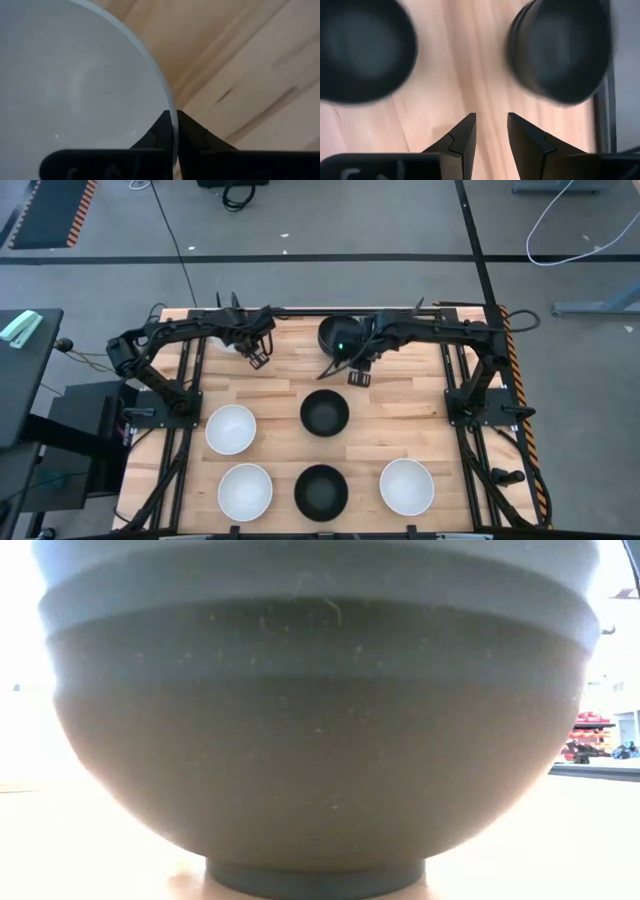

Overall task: Nest bowls inside each other
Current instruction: Stack the white bowl on top of the stacked black bowls

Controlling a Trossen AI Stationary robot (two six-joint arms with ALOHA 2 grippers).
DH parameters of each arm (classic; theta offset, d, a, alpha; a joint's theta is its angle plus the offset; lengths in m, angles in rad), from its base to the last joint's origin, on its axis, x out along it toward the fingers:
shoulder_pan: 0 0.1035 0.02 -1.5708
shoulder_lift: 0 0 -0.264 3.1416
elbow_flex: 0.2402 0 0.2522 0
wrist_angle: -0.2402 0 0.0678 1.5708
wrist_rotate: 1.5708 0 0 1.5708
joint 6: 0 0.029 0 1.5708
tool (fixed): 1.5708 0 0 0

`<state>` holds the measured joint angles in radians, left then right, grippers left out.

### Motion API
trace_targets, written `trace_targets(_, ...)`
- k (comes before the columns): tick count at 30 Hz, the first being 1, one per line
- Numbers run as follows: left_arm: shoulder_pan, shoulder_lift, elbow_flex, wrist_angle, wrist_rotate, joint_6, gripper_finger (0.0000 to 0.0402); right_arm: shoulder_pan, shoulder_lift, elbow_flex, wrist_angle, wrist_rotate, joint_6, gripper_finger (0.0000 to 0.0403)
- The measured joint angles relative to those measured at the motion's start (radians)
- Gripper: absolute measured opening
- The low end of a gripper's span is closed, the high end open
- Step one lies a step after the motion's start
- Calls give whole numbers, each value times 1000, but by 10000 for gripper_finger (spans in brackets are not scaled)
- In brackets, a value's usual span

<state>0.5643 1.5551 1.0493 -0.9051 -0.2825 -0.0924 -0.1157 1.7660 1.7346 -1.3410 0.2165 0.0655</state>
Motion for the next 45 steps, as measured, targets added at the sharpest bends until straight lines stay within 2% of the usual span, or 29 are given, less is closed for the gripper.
trace_targets(4,-46,-1,132,-76,-21,1,11,31,-38,-206,22,17,50,119)
trace_targets(8,-93,-1,269,-149,-25,7,11,50,-165,-441,90,88,148,119)
trace_targets(13,-134,1,435,-165,-26,27,11,47,-398,-710,334,27,199,115)
trace_targets(16,-144,43,551,-204,10,30,11,20,-513,-836,449,-15,246,109)
trace_targets(21,-159,226,783,-339,17,79,11,-40,-597,-949,486,-36,261,100)
trace_targets(29,-189,594,1288,-606,16,187,11,-85,-595,-967,523,-44,203,91)
trace_targets(30,-192,614,1310,-603,14,196,11,-94,-595,-967,532,-43,197,90)
trace_targets(32,-196,592,1251,-520,26,256,11,-114,-592,-967,555,-42,186,88)
trace_targets(34,-194,589,1233,-513,43,279,11,-140,-582,-968,572,-46,158,86)
trace_targets(37,-193,587,1256,-515,44,237,11,-189,-559,-968,592,-61,129,76)
trace_targets(41,-209,587,1305,-552,54,228,11,-218,-536,-982,595,-120,116,48)
trace_targets(45,-238,582,1307,-527,78,261,11,-233,-536,-1017,658,-123,86,14)
